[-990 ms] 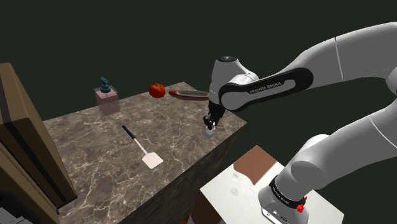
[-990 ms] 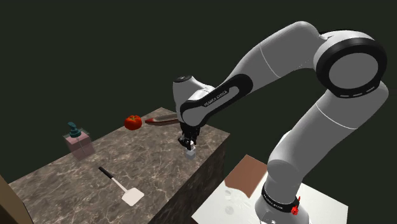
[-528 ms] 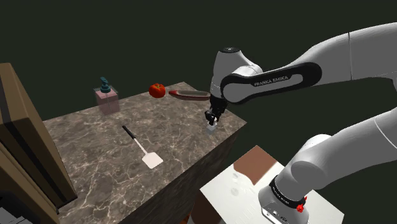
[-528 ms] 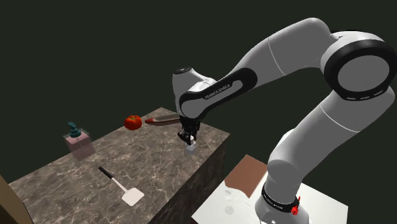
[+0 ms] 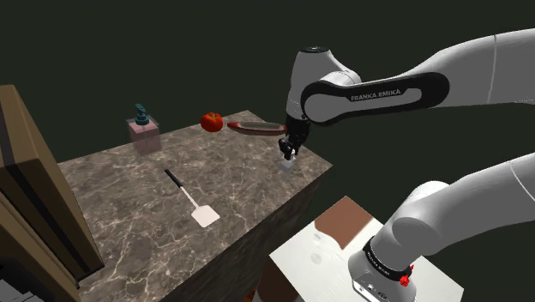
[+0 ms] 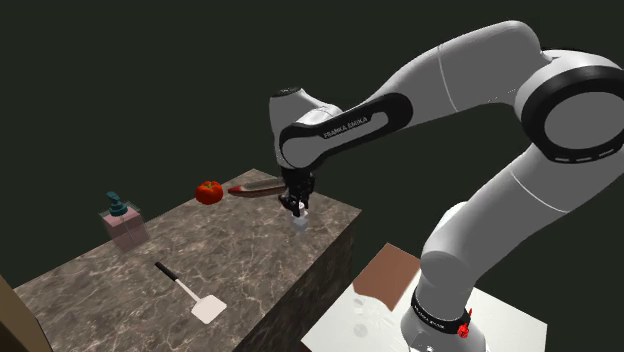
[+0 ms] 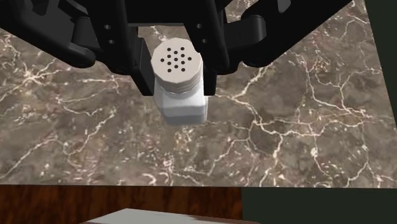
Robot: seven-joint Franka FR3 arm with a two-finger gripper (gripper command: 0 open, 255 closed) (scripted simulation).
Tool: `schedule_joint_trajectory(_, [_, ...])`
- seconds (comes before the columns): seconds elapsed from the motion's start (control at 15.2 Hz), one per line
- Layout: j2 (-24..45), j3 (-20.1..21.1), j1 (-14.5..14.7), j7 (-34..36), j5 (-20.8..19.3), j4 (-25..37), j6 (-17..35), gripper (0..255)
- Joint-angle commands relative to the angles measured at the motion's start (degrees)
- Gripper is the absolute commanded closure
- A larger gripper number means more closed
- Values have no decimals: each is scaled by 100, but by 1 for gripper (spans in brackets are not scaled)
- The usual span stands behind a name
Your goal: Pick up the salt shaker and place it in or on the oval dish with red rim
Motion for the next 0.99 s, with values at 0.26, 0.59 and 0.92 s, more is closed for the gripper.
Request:
schedule_joint_trajectory(0.26, [-153,-43,4,-66,17,370,-521,255])
schedule_joint_trajectory(0.59, [-16,-104,-57,-153,-40,734,-744,255])
schedule_joint_trajectory(0.92, [932,-291,-309,-423,-301,1678,-729,255])
